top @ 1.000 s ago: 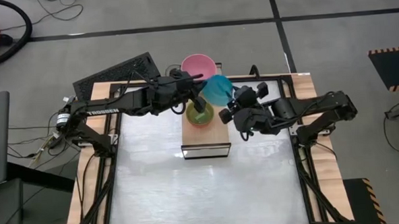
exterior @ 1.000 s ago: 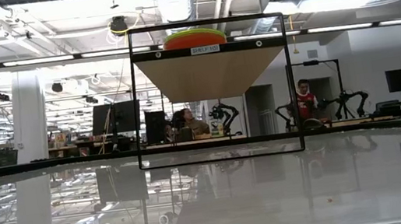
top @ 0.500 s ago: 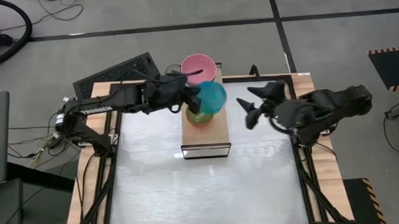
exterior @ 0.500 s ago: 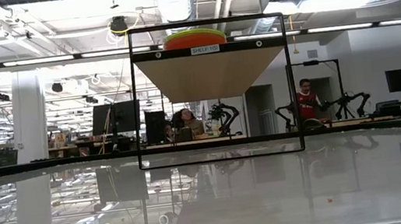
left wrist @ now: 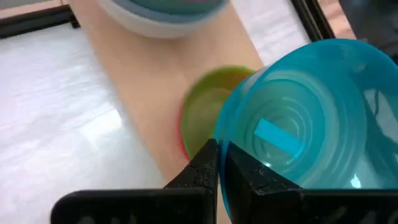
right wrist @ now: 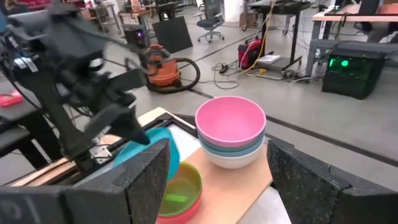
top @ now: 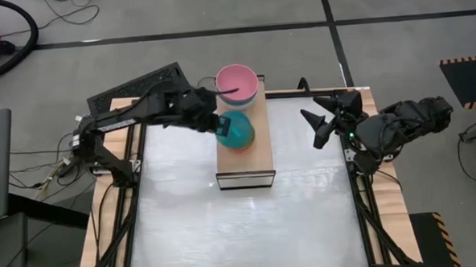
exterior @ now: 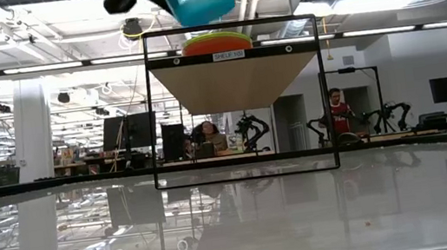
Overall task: Place and stack bowls onto a shelf
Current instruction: Stack the blue bowl on top of the green bowl on the shelf
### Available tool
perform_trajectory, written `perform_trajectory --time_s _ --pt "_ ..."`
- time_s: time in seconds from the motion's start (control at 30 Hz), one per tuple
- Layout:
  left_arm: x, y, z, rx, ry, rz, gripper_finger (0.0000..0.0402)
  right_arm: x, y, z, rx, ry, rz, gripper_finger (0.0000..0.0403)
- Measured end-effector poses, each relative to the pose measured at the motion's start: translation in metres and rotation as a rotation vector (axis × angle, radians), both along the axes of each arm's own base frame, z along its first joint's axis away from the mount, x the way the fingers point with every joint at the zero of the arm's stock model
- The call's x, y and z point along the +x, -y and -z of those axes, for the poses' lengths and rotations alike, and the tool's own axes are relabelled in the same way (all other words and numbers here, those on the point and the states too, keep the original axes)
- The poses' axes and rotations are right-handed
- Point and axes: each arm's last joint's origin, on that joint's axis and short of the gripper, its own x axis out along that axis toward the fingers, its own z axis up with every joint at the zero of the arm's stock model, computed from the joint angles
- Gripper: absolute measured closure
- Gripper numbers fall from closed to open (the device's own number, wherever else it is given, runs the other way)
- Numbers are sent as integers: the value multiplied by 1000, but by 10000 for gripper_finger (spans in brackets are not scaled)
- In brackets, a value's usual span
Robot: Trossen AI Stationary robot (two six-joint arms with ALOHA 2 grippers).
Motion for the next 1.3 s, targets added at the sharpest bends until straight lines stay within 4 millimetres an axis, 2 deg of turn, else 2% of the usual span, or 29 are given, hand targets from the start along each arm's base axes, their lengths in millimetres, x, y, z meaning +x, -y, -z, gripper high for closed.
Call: perform_trajectory --time_s 0.13,0.27,0.53,0.8,1.07,1.17,1.3 --pt "9 -21 9 -50 14 -27 401 -1 0 2 -12 -27 0 109" --pt "16 -32 18 -79 2 -33 401 0 1 3 -16 -38 2 109" --pt "16 -37 29 -159 -66 -28 401 -1 1 4 -23 -54 0 109" --pt "31 -43 46 -191 -98 -6 401 -2 1 5 -29 -68 0 109" --pt "29 -44 47 -151 -130 -12 401 -2 1 6 -30 -73 -2 109" --pt "29 -44 47 -156 -128 6 389 -2 2 6 -32 -78 -4 109" --pt "30 -42 47 -152 -125 27 354 -3 2 7 -37 -89 -4 109"
